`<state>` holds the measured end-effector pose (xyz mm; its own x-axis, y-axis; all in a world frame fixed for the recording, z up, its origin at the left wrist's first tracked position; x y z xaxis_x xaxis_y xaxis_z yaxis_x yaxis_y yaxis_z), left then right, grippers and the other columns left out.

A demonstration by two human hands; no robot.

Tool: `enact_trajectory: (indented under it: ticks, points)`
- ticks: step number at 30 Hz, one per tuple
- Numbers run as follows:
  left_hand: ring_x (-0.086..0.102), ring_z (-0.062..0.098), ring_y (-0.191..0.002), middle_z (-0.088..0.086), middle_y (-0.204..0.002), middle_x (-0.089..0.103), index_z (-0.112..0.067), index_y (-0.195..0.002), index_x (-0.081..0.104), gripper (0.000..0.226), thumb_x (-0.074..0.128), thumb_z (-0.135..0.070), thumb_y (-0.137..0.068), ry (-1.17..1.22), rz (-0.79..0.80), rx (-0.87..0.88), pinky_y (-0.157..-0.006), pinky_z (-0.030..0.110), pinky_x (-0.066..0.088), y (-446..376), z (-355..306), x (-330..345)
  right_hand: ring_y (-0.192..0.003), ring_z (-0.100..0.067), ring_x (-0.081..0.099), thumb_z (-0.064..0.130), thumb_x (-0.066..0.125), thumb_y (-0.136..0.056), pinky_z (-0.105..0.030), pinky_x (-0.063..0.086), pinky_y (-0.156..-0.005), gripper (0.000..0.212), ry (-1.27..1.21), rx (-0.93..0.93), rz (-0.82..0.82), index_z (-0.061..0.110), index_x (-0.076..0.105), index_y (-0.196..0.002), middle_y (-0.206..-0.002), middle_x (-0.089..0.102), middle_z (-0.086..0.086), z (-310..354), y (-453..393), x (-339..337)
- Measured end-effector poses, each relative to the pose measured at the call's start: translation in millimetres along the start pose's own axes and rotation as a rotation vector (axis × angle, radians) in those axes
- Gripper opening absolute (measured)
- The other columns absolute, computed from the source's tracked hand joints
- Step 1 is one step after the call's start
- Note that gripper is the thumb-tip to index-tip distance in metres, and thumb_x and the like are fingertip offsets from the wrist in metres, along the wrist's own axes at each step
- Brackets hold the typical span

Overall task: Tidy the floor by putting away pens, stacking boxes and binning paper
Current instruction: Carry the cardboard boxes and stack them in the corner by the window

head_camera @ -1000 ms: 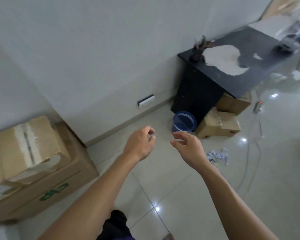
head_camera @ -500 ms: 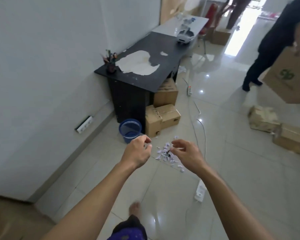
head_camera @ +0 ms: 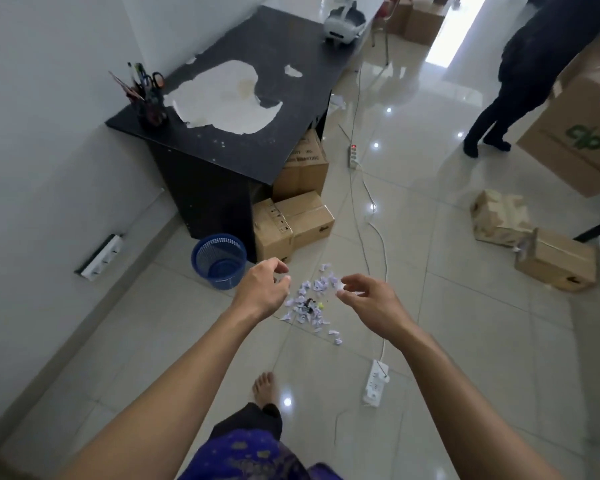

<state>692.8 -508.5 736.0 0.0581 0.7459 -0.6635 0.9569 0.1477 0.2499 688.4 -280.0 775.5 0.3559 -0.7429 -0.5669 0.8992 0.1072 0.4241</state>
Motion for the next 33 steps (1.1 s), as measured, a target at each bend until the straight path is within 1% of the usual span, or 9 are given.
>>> enact_trajectory:
  ticks: [3, 8, 11, 16, 20, 22, 26, 29, 33]
  points:
    - [0.062, 0.006, -0.089, -0.007, -0.109, 0.066, -0.025, -0.114, 0.063, 0.022, 0.057, -0.033, -0.094, -0.010, 0.039, -0.026, -0.080, 0.030, 0.054, -42.1, -1.1, -2.7, -0.104, -0.013, 0.067, 0.037, 0.070, -0.094, -0.031, 0.053, -0.091, 0.035, -0.007, 0.014, -0.012, 0.023, 0.069, -0.126, -0.118, 0.070, 0.003, 13.2, -38.3, -12.3]
    - [0.062, 0.014, -0.099, -0.005, -0.112, 0.066, -0.024, -0.113, 0.064, 0.022, 0.058, -0.032, -0.094, -0.013, 0.084, -0.081, -0.084, 0.031, 0.052, -99.1, -5.8, -14.7, -0.103, -0.010, 0.066, 0.036, 0.069, -0.095, -0.030, 0.053, -0.090, 0.035, -0.017, 0.054, -0.014, 0.023, 0.068, -0.127, -0.118, 0.069, 0.004, 30.7, -86.7, -32.9]
    - [0.062, 0.015, -0.102, -0.003, -0.113, 0.067, -0.023, -0.113, 0.064, 0.021, 0.058, -0.031, -0.094, -0.001, 0.068, -0.081, -0.088, 0.034, 0.053, -132.5, -14.3, -21.7, -0.102, -0.008, 0.066, 0.037, 0.069, -0.095, -0.030, 0.053, -0.089, 0.035, 0.007, 0.047, -0.009, 0.024, 0.068, -0.127, -0.117, 0.069, 0.005, 45.7, -121.7, -46.7]
    - [0.060, 0.018, -0.108, -0.001, -0.122, 0.064, -0.022, -0.121, 0.060, 0.028, 0.058, -0.032, -0.095, 0.044, 0.026, -0.116, -0.094, 0.036, 0.052, -181.0, -29.9, -23.0, -0.103, -0.008, 0.067, 0.034, 0.069, -0.095, -0.024, 0.051, -0.078, 0.034, 0.015, 0.000, 0.039, 0.024, 0.067, -0.127, -0.119, 0.069, 0.005, 70.9, -186.1, -60.4]
    - [0.059, 0.019, -0.114, -0.002, -0.131, 0.061, -0.024, -0.129, 0.055, 0.035, 0.058, -0.033, -0.095, 0.071, -0.031, -0.187, -0.097, 0.037, 0.050, -221.4, -35.8, -12.5, -0.105, -0.009, 0.066, 0.036, 0.068, -0.096, -0.022, 0.050, -0.079, 0.037, 0.085, -0.061, 0.150, 0.024, 0.065, -0.131, -0.121, 0.067, 0.006, 81.5, -247.6, -62.9]
    - [0.058, 0.019, -0.117, -0.001, -0.133, 0.060, -0.023, -0.132, 0.054, 0.038, 0.058, -0.033, -0.095, 0.084, -0.053, -0.262, -0.099, 0.037, 0.050, -241.2, -34.6, -1.5, -0.105, -0.011, 0.065, 0.037, 0.068, -0.095, -0.024, 0.051, -0.082, 0.041, 0.136, -0.094, 0.223, 0.023, 0.063, -0.133, -0.123, 0.067, 0.004, 80.9, -282.4, -62.5]
    - [0.058, 0.020, -0.118, 0.000, -0.133, 0.061, -0.023, -0.132, 0.055, 0.039, 0.059, -0.034, -0.094, 0.110, -0.117, -0.448, -0.098, 0.036, 0.048, -279.2, -25.0, 27.6, -0.106, -0.013, 0.063, 0.035, 0.066, -0.096, -0.017, 0.045, -0.072, 0.044, 0.255, -0.141, 0.395, 0.023, 0.058, -0.138, -0.127, 0.064, 0.004, 66.4, -355.6, -60.9]
    - [0.057, 0.019, -0.121, -0.001, -0.137, 0.059, -0.021, -0.133, 0.055, 0.040, 0.059, -0.031, -0.095, 0.133, -0.191, -0.588, -0.099, 0.033, 0.045, -303.8, -23.8, 60.1, -0.109, -0.017, 0.063, 0.034, 0.064, -0.098, -0.026, 0.049, -0.084, 0.048, 0.331, -0.170, 0.546, 0.022, 0.053, -0.143, -0.134, 0.061, 0.001, 45.7, -416.2, -57.1]
    - [0.052, 0.019, -0.127, 0.000, -0.142, 0.053, -0.018, -0.135, 0.052, 0.041, 0.057, -0.027, -0.096, 0.198, -0.183, -0.738, -0.105, 0.035, 0.042, -344.2, -8.2, 122.3, -0.115, -0.022, 0.060, 0.034, 0.063, -0.099, -0.038, 0.052, -0.098, 0.051, 0.368, -0.112, 0.638, 0.018, 0.049, -0.146, -0.139, 0.058, -0.005, -1.3, -496.6, -38.4]
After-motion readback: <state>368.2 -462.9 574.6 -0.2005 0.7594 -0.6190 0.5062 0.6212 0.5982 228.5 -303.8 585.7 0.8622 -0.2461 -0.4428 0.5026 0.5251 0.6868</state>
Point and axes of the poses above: each hand's wrist, its own y-axis away from the middle knuckle, its own x-axis out of the palm, z = x × y, the point moved 3 cm from there along -y, towards the middle knuckle
